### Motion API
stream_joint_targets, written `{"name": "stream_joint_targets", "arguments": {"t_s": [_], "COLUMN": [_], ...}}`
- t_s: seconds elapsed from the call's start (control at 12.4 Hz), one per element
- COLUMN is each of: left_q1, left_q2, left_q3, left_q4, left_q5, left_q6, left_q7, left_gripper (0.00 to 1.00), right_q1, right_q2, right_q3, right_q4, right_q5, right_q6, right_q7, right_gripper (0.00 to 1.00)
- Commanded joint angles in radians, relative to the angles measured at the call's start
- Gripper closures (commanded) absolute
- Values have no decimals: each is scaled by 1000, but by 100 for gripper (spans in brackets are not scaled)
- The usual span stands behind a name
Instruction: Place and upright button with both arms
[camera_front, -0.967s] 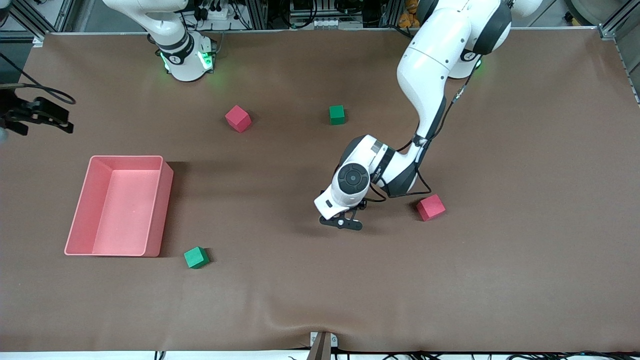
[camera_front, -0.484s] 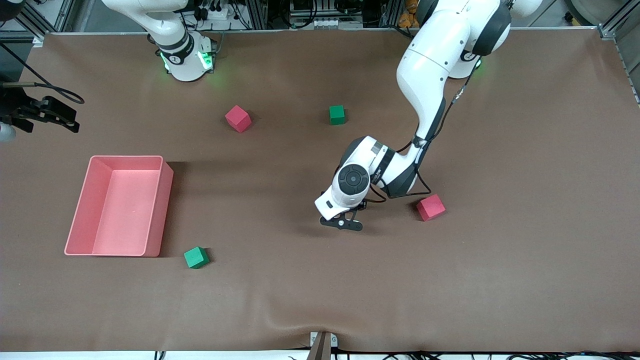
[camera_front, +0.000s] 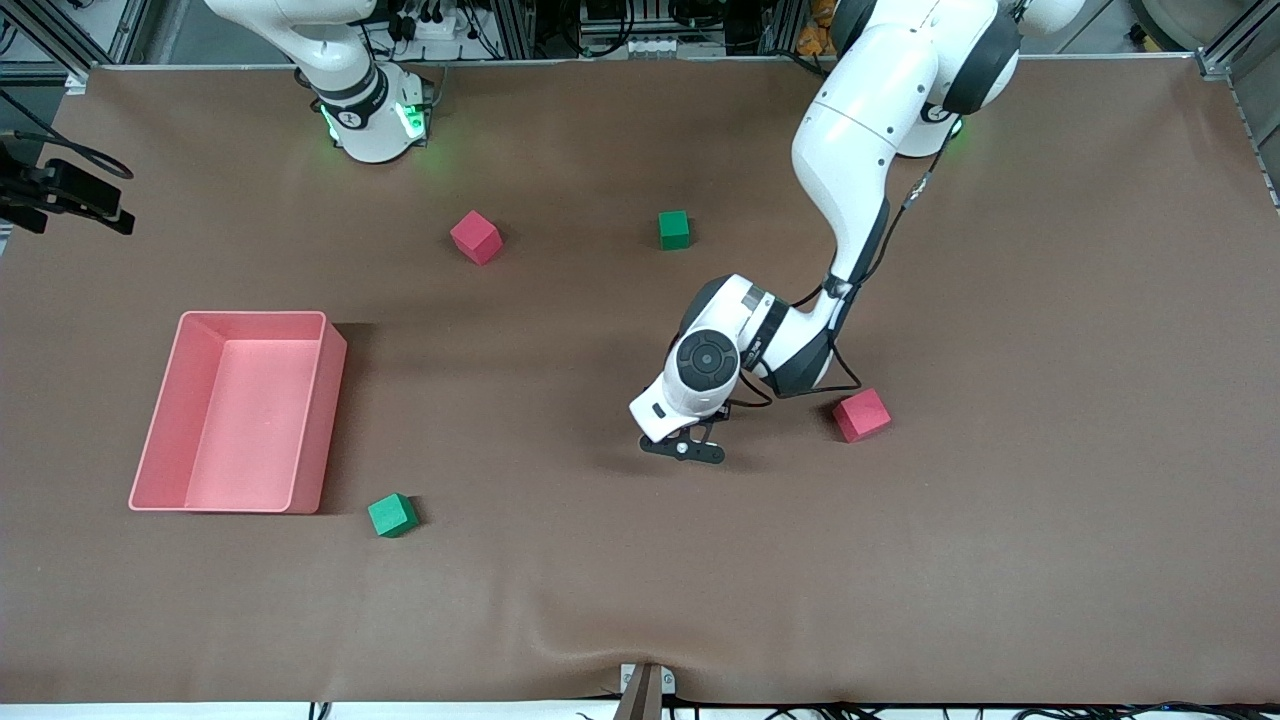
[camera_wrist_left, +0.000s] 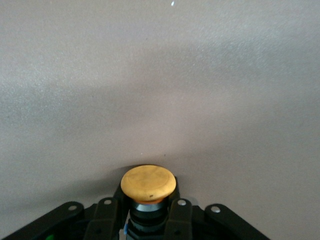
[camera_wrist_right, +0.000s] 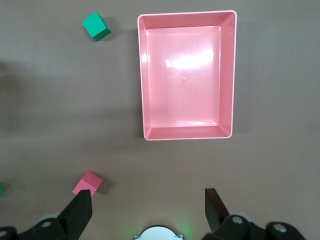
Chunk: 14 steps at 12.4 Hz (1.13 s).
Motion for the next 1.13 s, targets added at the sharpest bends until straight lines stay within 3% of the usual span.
{"name": "stream_joint_targets", "arguments": {"t_s": [0.0,0.32,0.56,0.89,1.05], "left_q1": [-3,-3,-43,-113,-139], "left_q2": [-23,-78,-118,-150,-164], "left_q3": [4,6,7,6,7], "left_q4": [3,6,5,3,3], "left_q5": [13,13,24,279,337], "left_q6": [-7,-52,-53,-56,-84], "left_q7": [-23,-103,-302,-607,-817], "left_gripper": [100,100,100,100,100], "right_q1": [-7,-6,-4,-6,-1], "right_q2": [-10,-37,-37,-11,-11], "right_q3": [10,15,13,12,13], "right_q4": [8,-3,0,5,2], "right_q5": [8,-23,-23,-22,-25], "right_q6": [-6,39,36,42,28], "right_q7": [-19,-45,-45,-43,-37], "right_gripper": [0,0,0,0,0]}}
